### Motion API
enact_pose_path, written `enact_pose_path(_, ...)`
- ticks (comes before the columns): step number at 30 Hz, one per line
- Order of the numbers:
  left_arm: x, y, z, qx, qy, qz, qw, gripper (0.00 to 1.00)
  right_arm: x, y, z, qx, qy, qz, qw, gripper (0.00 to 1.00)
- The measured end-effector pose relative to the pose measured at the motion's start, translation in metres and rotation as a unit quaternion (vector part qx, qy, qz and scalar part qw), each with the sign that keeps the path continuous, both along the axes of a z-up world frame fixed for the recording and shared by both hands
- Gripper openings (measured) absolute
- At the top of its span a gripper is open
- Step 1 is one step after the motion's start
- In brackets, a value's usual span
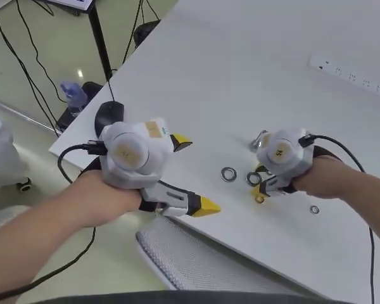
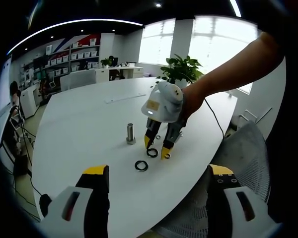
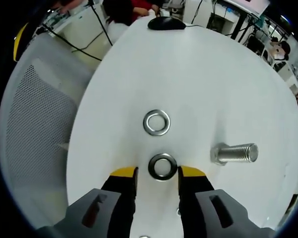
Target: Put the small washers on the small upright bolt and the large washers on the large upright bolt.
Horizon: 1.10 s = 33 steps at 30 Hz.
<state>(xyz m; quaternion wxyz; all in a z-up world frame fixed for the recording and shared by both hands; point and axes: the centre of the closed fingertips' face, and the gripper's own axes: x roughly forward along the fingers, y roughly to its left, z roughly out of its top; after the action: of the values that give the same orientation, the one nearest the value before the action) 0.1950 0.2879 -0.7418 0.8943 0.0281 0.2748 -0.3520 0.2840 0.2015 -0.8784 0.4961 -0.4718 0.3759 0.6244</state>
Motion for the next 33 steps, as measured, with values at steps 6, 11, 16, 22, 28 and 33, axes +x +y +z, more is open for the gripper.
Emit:
enact_pose_path(6, -0.0024, 0.0004, -0.0015, 0.004, 0.001, -0.005, 1.0, 0.79, -0.0003, 0.0004, -0.0006, -0.007, -0.001, 0.0, 1.0, 0.34)
enact_pose_path(11, -0.0032, 0.0021, -0.0016, 0.003, 0.002, -0.006, 1.0, 0.78, 0.0012, 0.0012, -0.0008, -0.006, 0.0, -0.009, 0.9999, 0.33)
enact_pose_path(16, -0.0035, 0.0061, -0.003, 0.007, 0.003, -0.005, 1.0, 0.78, 0.0038, 0.0021, -0.0015, -0.007, -0.002, -0.01, 0.9999, 0.29)
enact_pose_path(22, -0.0038, 0.0086, -0.0045, 0.009, 0.003, -0.005, 0.9999, 0.76, 0.0072, 0.0029, -0.0025, -0.008, -0.003, -0.019, 0.9998, 0.26)
enact_pose_path(28, -0.0058, 0.0073, -0.0065, 0.008, 0.007, -0.007, 0.9999, 0.74, 0.0056, 0.0029, -0.0032, -0.033, -0.015, -0.007, 0.9993, 0.25)
enact_pose_path(33, -0.0054, 0.0052, -0.0043, 0.007, 0.005, -0.01, 0.9999, 0.74, 0.0045, 0.003, -0.0026, -0.051, -0.022, -0.013, 0.9984, 0.22)
